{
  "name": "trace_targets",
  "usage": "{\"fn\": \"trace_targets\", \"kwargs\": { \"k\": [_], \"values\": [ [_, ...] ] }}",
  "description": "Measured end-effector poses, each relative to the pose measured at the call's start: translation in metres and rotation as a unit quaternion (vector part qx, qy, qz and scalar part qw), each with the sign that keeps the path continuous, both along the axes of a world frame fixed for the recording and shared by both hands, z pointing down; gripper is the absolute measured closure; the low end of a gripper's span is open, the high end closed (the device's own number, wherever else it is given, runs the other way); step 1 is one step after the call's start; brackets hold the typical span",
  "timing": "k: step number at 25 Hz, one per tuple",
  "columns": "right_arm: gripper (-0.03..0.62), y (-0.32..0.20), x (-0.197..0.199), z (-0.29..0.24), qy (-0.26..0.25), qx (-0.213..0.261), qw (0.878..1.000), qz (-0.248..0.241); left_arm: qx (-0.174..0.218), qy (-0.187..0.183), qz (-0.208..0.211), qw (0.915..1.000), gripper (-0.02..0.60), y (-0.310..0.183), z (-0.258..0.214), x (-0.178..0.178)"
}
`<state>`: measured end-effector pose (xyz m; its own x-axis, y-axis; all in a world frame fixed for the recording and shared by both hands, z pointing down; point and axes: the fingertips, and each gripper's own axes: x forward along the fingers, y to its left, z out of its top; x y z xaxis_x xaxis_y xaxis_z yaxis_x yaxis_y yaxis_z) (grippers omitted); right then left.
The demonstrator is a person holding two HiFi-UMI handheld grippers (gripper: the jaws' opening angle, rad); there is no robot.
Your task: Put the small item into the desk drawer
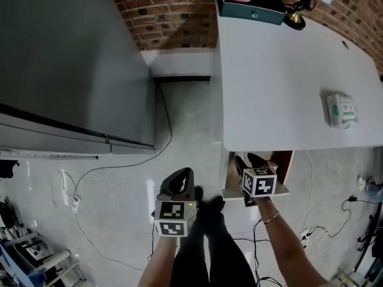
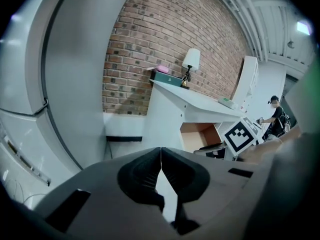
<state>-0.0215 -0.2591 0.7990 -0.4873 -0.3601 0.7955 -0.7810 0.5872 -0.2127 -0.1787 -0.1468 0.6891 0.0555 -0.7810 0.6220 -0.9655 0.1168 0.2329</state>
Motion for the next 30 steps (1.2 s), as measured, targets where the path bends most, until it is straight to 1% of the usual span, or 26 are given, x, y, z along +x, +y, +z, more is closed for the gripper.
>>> {"fn": "trace_targets", "kwargs": {
  "k": [7, 12, 15, 21, 24, 28, 30],
  "values": [
    [0.422, 0.017, 0.013, -0.087, -0.055, 0.043, 0.998, 0.010, 0.012, -0.010, 0.025, 0.9996, 0.560, -0.001, -0.037, 0.018],
    [0.435, 0.034, 0.027, -0.151, -0.090, 0.077, 0.993, 0.016, 0.023, -0.017, 0.045, 0.9986, 0.560, -0.002, -0.063, 0.034],
    [0.453, 0.045, 0.041, -0.187, -0.113, 0.087, 0.989, 0.032, 0.028, -0.023, 0.064, 0.9973, 0.560, -0.002, -0.081, 0.049],
    [0.502, 0.062, 0.069, -0.258, -0.146, 0.130, 0.979, 0.065, 0.045, -0.043, 0.111, 0.9919, 0.560, -0.005, -0.116, 0.077],
    [0.513, 0.069, 0.085, -0.286, -0.160, 0.148, 0.973, 0.082, 0.056, -0.047, 0.128, 0.9890, 0.560, -0.008, -0.135, 0.092],
    [0.516, 0.080, 0.116, -0.317, -0.160, 0.177, 0.965, 0.107, 0.064, -0.049, 0.156, 0.9844, 0.560, -0.007, -0.157, 0.117],
    [0.533, 0.088, 0.131, -0.331, -0.160, 0.188, 0.961, 0.122, 0.069, -0.052, 0.170, 0.9816, 0.560, -0.006, -0.166, 0.126]
  ]
}}
